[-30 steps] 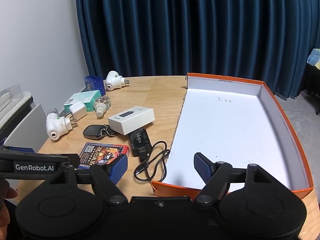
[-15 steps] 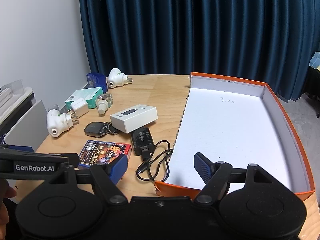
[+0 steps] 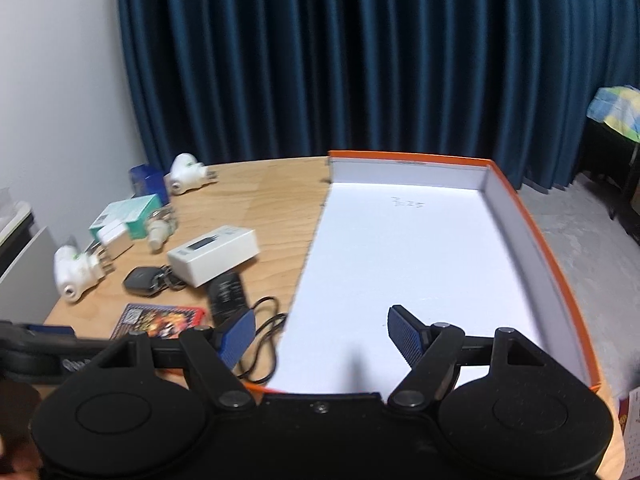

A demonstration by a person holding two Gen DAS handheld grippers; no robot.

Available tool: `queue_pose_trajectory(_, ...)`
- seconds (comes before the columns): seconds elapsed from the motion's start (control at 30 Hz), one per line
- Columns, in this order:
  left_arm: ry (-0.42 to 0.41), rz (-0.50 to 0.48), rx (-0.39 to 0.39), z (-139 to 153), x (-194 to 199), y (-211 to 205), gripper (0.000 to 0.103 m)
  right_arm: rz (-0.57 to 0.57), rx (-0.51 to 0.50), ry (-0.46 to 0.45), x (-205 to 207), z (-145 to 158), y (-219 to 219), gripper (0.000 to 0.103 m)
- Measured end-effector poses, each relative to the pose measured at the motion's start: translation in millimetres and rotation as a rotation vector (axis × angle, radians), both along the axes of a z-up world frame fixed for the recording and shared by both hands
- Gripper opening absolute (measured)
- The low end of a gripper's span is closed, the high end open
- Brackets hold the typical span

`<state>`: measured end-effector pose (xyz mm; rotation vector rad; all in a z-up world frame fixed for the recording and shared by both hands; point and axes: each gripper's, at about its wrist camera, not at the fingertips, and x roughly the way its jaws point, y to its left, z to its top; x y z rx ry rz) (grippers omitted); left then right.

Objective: Organize rigid objects
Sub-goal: 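Grasp the playing card box with left tool while right tool grasps white charger box, then lift both boxes and carry them toward the orange-rimmed tray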

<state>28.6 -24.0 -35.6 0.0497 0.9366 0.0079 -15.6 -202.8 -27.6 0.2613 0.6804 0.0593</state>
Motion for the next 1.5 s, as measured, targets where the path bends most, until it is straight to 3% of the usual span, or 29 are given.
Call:
queue_pose_trajectory(0.2, 0.022, -0.030, 0.051, -22, 13, -14, 0.103, -0.014, -0.002, -0.008, 5, 2, -9, 0.086)
queue_pose_trajectory(0.27, -0.016, -0.035, 0.027, -24, 11, -8, 0.101, -0.010, 0.000, -0.010, 7, 2, -9, 0.086)
queue_pose_trajectory(0.3, -0.039, -0.037, 0.020, -23, 9, -5, 0.092, -0.002, 0.002, -0.009, 9, 2, -8, 0.086)
queue_pose_trajectory(0.37, -0.077, -0.040, 0.052, -20, 8, -3, 0.092, 0.034, 0.005, -0.011, 14, 2, -3, 0.086)
queue_pose_trajectory(0.47, -0.107, -0.041, 0.035, -14, 7, 8, 0.092, 0.155, 0.002, -0.030, 28, 7, 9, 0.086)
queue_pose_trajectory(0.6, -0.121, -0.016, 0.032, -3, -5, 21, 0.092, 0.412, 0.001, -0.039, 64, 18, 28, 0.087)
queue_pose_trajectory(0.73, -0.125, 0.005, 0.005, 8, -18, 35, 0.092, 0.574, -0.116, -0.042, 101, 22, 57, 0.087)
queue_pose_trajectory(1.0, -0.120, 0.022, -0.029, 11, -22, 53, 0.092, 0.778, -0.090, 0.133, 171, -2, 82, 0.091)
queue_pose_trajectory(1.13, -0.132, 0.023, -0.031, 12, -20, 57, 0.092, 0.778, -0.116, 0.182, 181, -16, 86, 0.097)
queue_pose_trajectory(1.27, -0.144, 0.025, -0.039, 13, -19, 57, 0.092, 0.729, -0.052, 0.169, 178, -22, 77, 0.095)
queue_pose_trajectory(1.5, -0.177, -0.003, -0.050, 27, -18, 41, 0.092, 0.606, -0.023, 0.034, 147, 10, 43, 0.095)
